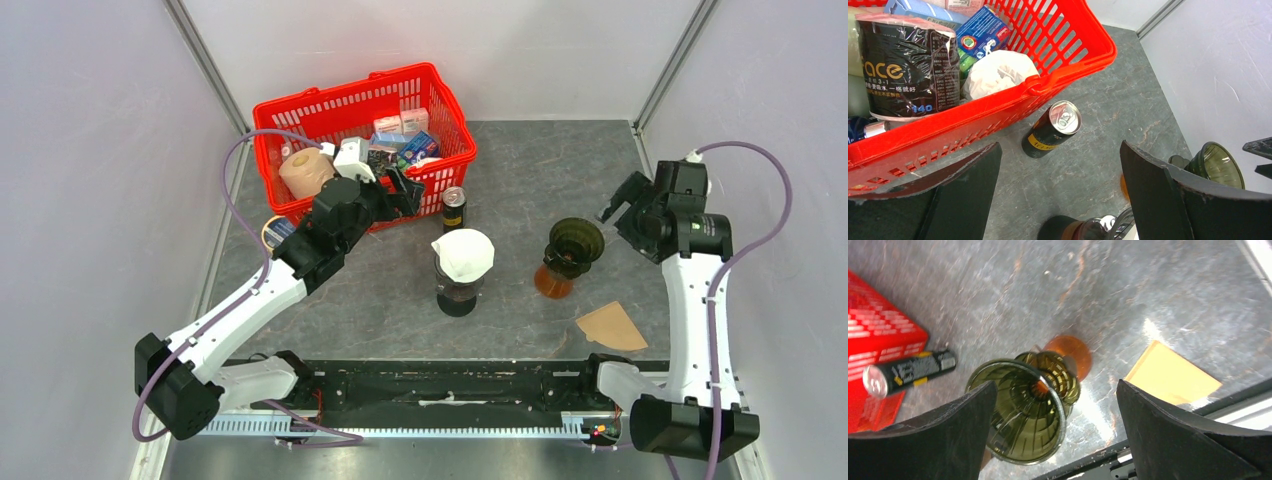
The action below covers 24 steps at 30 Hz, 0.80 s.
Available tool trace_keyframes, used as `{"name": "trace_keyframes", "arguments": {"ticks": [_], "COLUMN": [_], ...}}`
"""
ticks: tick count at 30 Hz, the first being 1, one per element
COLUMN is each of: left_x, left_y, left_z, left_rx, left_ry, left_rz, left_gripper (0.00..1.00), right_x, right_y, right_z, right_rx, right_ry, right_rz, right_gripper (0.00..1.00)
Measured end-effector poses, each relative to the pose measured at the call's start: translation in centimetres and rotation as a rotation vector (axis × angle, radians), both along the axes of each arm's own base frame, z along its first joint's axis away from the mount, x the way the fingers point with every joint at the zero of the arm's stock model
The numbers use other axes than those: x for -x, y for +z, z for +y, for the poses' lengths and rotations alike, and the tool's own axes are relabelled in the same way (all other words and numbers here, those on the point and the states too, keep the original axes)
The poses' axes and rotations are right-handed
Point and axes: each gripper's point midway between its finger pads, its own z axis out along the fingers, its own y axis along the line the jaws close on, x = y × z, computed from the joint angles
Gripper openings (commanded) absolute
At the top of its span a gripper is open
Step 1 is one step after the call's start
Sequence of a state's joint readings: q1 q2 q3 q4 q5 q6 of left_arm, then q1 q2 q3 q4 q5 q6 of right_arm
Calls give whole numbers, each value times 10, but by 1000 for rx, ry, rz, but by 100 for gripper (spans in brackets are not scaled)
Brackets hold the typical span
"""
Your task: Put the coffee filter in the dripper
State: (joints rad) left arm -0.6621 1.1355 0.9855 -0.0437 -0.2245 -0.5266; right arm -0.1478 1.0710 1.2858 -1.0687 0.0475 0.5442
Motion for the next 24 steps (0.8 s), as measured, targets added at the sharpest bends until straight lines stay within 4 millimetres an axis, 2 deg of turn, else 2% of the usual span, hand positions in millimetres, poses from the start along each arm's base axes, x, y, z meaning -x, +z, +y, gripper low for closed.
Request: {"name": "trace_keyframes", "arguments": {"ticks": [6, 8, 10, 12, 15, 17, 19, 24], "left_x": [-1, -1, 0, 0, 1, 1, 2, 4], "left_y": [5, 6, 6, 6, 7, 7, 7, 12], "left_z": [-1, -2, -3, -4, -6, -7, -6, -4], "left_rx": [13, 16, 18, 19, 24, 26, 28, 37], "left_ry": [-2, -9, -15, -21, -33, -39, -39, -38], "left_rz": [-16, -18, -18, -18, -20, -21, -23, -36], "left_gripper": [95, 95, 95, 95, 95, 95, 95, 95], "right_x": [21, 36, 53, 71, 95, 105, 111, 118], "right_y": [3, -9, -33, -65, -117, -142, -160, -197], "right_z": [-52, -73, -87, -91, -79, -70, -64, -65], "right_rx": [50, 48, 34, 2, -97, -151, -184, -209], "right_ry": [-263, -380, -475, -539, -591, -611, -624, -678], "right_rz": [8, 38, 93, 172, 293, 352, 395, 464], "right_gripper": [97, 97, 97, 97, 97, 97, 97, 97]}}
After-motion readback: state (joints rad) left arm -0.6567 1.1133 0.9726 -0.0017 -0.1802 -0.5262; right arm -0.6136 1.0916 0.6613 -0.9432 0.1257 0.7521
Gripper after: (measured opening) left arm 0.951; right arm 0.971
